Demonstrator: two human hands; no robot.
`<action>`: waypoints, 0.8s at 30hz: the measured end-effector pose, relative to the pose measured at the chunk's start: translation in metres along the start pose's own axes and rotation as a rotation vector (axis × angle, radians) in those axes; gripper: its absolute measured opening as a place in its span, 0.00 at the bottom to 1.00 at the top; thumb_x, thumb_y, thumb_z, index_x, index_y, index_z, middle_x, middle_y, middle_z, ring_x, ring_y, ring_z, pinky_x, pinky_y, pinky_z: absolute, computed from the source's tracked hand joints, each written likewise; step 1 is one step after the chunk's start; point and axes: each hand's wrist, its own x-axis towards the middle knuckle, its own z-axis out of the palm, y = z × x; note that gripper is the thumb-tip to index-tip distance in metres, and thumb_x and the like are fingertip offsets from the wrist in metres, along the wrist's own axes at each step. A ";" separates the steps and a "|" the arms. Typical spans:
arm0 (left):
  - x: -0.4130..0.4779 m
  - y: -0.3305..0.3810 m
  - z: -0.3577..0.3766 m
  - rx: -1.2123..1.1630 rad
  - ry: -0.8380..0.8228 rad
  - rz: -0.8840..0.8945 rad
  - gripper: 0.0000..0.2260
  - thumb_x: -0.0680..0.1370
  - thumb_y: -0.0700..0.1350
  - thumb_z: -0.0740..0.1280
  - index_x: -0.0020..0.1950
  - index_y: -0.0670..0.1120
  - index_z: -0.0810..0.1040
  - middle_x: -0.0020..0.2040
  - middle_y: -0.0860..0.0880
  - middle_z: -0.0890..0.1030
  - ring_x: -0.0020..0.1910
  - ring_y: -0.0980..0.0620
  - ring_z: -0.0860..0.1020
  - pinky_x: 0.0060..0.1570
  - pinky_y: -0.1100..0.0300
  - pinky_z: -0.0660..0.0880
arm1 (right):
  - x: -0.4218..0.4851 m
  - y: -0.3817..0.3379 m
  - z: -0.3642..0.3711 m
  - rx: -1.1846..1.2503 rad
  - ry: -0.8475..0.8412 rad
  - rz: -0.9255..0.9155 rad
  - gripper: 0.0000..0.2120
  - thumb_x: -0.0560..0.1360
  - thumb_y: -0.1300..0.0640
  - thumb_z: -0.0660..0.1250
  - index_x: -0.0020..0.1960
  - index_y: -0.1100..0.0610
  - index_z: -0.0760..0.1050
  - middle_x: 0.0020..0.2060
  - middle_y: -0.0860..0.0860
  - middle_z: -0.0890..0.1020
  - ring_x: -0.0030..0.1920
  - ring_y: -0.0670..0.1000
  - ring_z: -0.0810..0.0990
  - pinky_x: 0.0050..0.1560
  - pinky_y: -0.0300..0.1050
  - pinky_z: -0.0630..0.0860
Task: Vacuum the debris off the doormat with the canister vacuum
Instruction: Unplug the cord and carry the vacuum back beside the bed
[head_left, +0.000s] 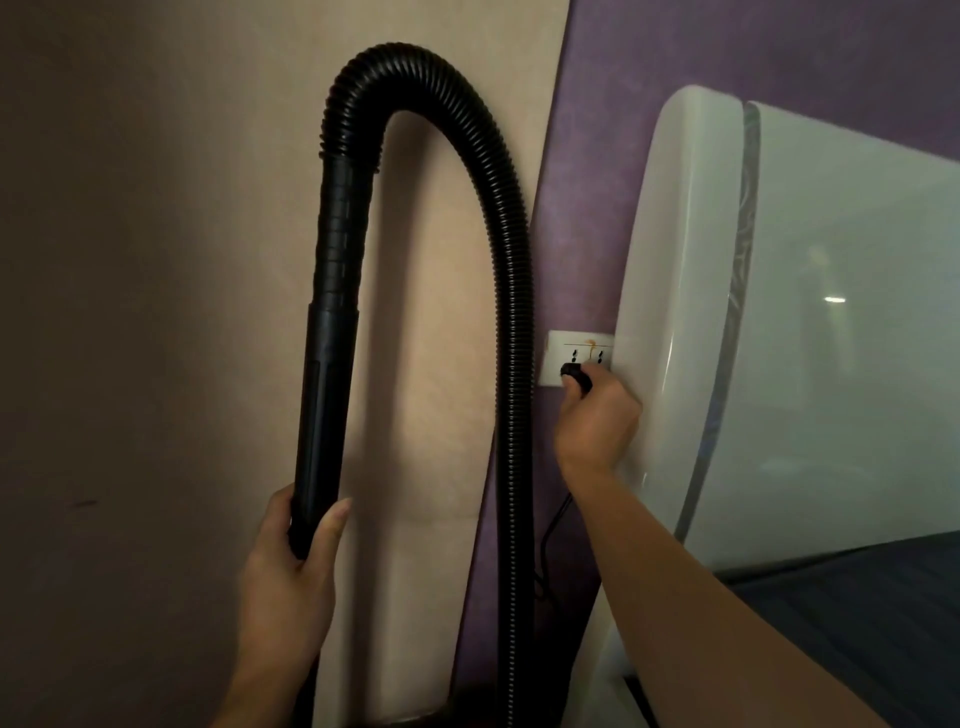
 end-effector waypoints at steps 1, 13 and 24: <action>0.001 0.000 -0.002 0.002 -0.004 0.005 0.12 0.80 0.52 0.68 0.61 0.52 0.77 0.48 0.49 0.82 0.49 0.49 0.81 0.44 0.52 0.73 | 0.000 0.000 0.002 0.008 0.004 -0.002 0.08 0.80 0.61 0.70 0.57 0.62 0.83 0.48 0.60 0.86 0.48 0.62 0.83 0.44 0.42 0.69; 0.005 0.012 -0.012 -0.018 -0.139 0.001 0.09 0.80 0.51 0.67 0.58 0.50 0.75 0.46 0.51 0.81 0.46 0.53 0.81 0.43 0.54 0.76 | -0.046 0.015 -0.064 0.380 -0.043 0.059 0.06 0.79 0.58 0.73 0.55 0.54 0.81 0.45 0.48 0.85 0.35 0.47 0.86 0.32 0.45 0.83; -0.030 0.030 -0.031 0.007 -0.279 -0.005 0.10 0.82 0.48 0.66 0.57 0.42 0.77 0.44 0.48 0.80 0.42 0.59 0.80 0.43 0.70 0.75 | -0.125 0.037 -0.131 0.658 -0.659 0.010 0.03 0.80 0.62 0.69 0.52 0.57 0.80 0.36 0.53 0.86 0.28 0.51 0.83 0.32 0.37 0.79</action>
